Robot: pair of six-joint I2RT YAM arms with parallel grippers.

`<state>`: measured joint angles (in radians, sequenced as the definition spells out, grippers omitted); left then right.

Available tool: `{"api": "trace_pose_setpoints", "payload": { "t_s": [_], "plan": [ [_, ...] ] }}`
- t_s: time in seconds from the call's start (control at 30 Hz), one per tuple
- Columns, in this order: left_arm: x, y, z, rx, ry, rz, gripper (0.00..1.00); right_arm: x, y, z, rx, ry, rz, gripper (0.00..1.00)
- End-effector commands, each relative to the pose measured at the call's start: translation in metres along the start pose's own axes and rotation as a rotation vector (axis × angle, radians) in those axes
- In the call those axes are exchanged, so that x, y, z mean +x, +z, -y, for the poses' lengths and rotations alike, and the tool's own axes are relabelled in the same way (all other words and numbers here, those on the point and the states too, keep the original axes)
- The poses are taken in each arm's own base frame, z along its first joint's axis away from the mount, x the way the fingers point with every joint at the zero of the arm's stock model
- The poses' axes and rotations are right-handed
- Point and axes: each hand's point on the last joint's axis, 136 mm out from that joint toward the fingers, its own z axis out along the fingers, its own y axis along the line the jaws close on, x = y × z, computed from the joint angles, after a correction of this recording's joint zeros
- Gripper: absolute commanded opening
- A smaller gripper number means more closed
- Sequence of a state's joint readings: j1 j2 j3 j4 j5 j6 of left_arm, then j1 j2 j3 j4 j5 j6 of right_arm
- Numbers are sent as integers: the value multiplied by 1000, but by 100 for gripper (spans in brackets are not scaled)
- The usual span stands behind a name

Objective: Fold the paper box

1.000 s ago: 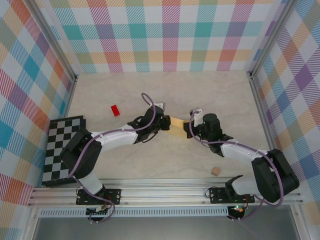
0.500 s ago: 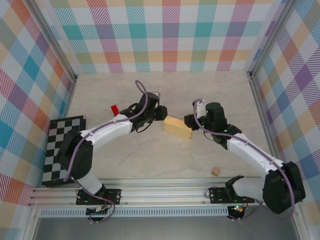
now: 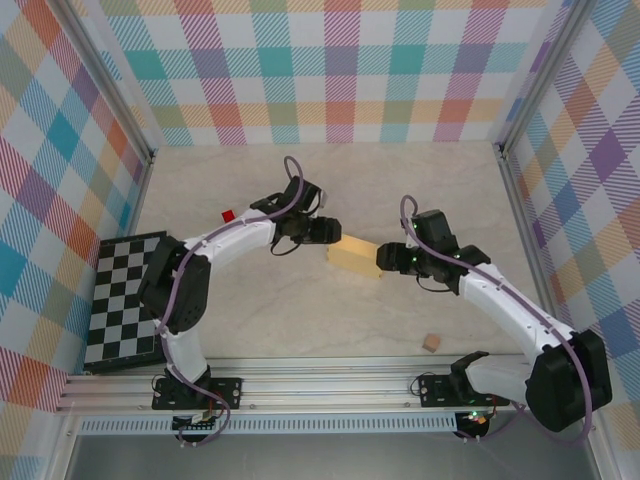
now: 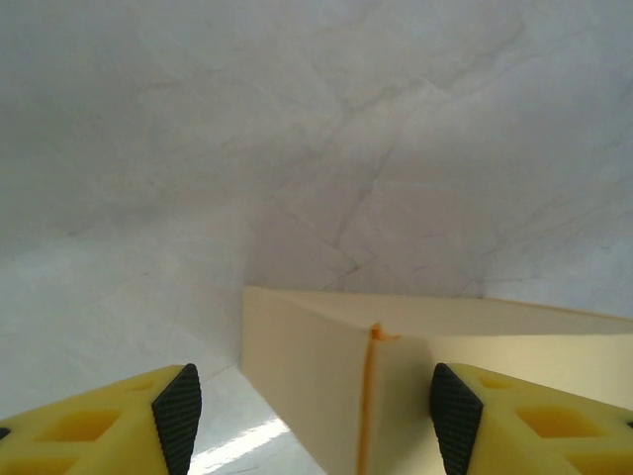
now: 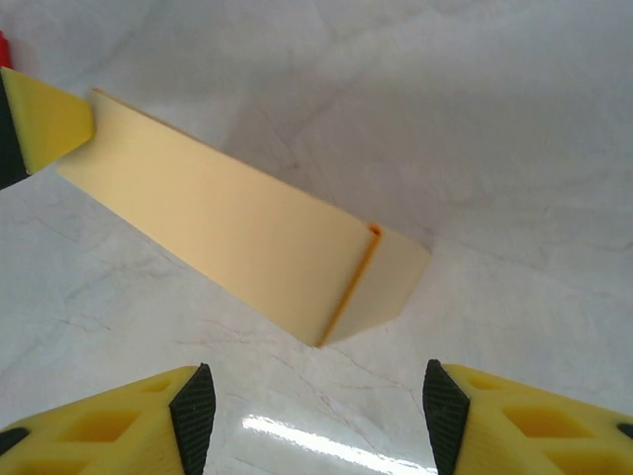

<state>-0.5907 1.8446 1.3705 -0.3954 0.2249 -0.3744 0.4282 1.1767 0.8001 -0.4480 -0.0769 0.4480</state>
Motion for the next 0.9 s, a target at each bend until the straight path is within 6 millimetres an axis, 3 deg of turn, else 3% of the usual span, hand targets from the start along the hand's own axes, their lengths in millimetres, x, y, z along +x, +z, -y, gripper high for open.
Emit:
{"api": "trace_pose_setpoints", "payload": {
  "t_s": [0.0, 0.23, 0.37, 0.57, 0.7, 0.8, 0.87],
  "plan": [
    [9, 0, -4, 9, 12, -20, 63, -1, 10, 0, -33, 65, -5, 60],
    [37, 6, -14, 12, -2, -22, 50, 1, 25, 13, -27, 129, 16, 58],
    [53, 1, -16, 16, 1, 19, 48, 6, 27, 15, -37, 154, 13, 57],
    [81, -14, -27, -18, -40, 61, 46, 37, 30, 30, 2, 201, -59, 54],
    [82, -17, -38, -60, -81, 102, 46, 51, 36, 34, -14, 233, -80, 53],
    [71, -23, -46, -108, -90, 132, 46, 39, 28, 33, 15, 169, -61, 52],
    [53, -41, -51, -128, -98, 189, 50, 20, 10, 35, 75, 81, -3, 52]
  ]
}}
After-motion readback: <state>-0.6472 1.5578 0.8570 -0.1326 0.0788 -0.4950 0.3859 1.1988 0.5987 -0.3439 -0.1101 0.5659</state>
